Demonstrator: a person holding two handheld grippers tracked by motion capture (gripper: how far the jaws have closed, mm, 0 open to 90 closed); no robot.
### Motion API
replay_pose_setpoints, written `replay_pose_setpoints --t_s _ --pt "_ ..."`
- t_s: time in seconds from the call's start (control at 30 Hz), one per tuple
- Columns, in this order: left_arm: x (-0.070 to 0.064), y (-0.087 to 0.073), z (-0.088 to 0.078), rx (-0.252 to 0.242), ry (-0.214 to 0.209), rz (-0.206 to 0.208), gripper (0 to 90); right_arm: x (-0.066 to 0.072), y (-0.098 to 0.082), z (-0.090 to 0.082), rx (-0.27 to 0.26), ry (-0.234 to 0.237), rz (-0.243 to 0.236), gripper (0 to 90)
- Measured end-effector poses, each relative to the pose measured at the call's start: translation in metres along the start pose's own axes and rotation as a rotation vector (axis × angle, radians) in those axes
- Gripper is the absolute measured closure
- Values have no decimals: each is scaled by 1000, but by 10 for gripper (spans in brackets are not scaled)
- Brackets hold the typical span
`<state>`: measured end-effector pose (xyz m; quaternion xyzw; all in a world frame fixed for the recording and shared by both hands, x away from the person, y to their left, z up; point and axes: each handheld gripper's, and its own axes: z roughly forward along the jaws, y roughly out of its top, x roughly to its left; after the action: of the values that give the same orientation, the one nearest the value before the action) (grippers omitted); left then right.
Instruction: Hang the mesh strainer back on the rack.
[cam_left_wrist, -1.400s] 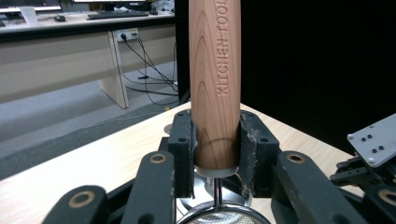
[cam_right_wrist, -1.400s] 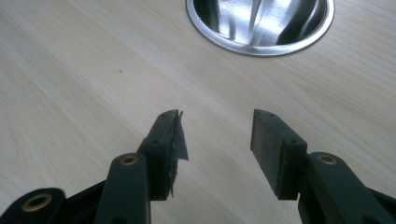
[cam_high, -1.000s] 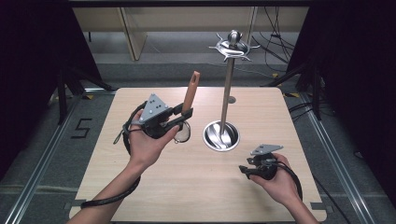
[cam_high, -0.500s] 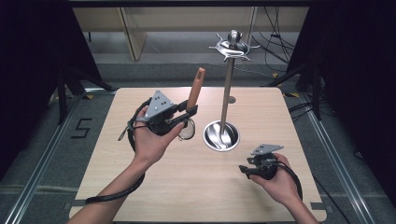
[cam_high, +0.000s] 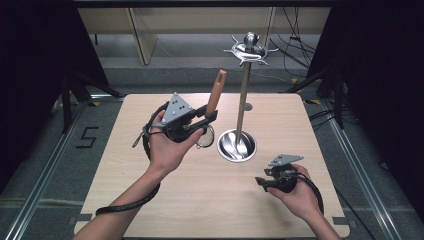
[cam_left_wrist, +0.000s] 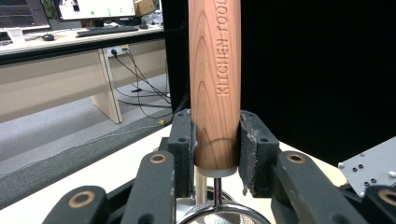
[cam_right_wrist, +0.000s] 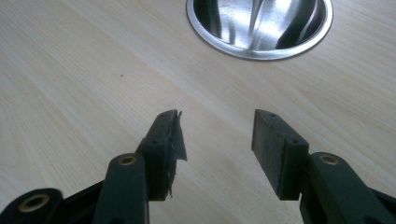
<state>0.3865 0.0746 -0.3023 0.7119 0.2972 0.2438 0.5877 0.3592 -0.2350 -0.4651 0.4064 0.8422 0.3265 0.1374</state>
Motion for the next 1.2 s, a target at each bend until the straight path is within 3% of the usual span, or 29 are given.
replay_pose_setpoints --t_s 0.5,0.57,1.03,1.17,1.2 --pt "-4 6 8 -13 4 7 682 -1 -1 1 -21 -4 -7 514" --pt "-5 7 9 -20 8 11 682 -1 0 -1 0 3 -4 514" --pt "-10 14 17 -44 36 11 681 -1 -1 1 -16 -2 -2 513" --pt "-12 16 18 -51 42 9 681 -2 0 -1 3 3 -3 513" --pt "-12 16 18 -51 42 9 681 -1 -2 3 -43 -5 3 513"
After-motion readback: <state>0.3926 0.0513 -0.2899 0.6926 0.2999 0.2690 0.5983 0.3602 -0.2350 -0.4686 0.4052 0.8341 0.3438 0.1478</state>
